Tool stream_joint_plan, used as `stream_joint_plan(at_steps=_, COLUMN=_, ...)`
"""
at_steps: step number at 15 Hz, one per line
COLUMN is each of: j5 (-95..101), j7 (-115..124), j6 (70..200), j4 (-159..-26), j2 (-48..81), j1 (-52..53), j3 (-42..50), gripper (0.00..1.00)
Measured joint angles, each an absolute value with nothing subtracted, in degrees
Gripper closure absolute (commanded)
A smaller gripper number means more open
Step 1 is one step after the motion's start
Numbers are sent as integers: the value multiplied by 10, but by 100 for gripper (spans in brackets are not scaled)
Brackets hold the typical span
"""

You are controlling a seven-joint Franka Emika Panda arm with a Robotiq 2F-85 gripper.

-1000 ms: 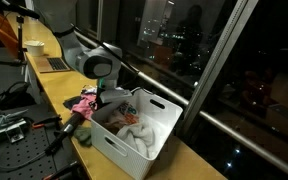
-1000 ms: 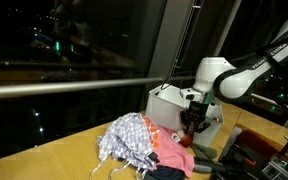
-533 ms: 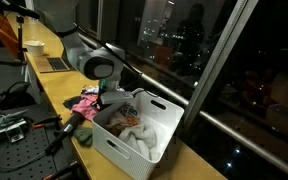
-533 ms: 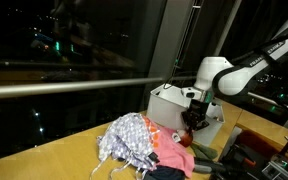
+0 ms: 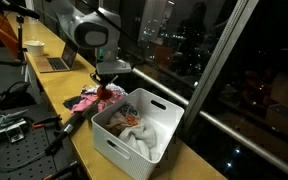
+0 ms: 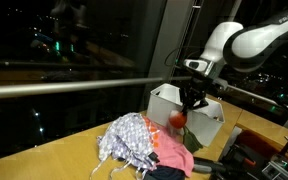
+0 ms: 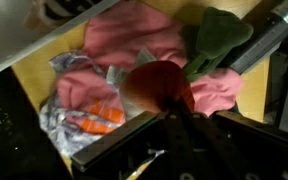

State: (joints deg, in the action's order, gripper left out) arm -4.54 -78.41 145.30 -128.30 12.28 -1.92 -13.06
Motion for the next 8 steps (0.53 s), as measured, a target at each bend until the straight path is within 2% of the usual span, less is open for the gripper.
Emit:
stream_joint_plan(at_steps=7, j5=-57, j7=-788, j6=1440, j4=-1178, j2=38, j1=-36, j3=-40, gripper=99)
stream_joint_plan(at_steps=8, j5=-57, j7=-792, j6=1437, j4=-1158, j2=39, j1=-44, j3=-24, gripper=92)
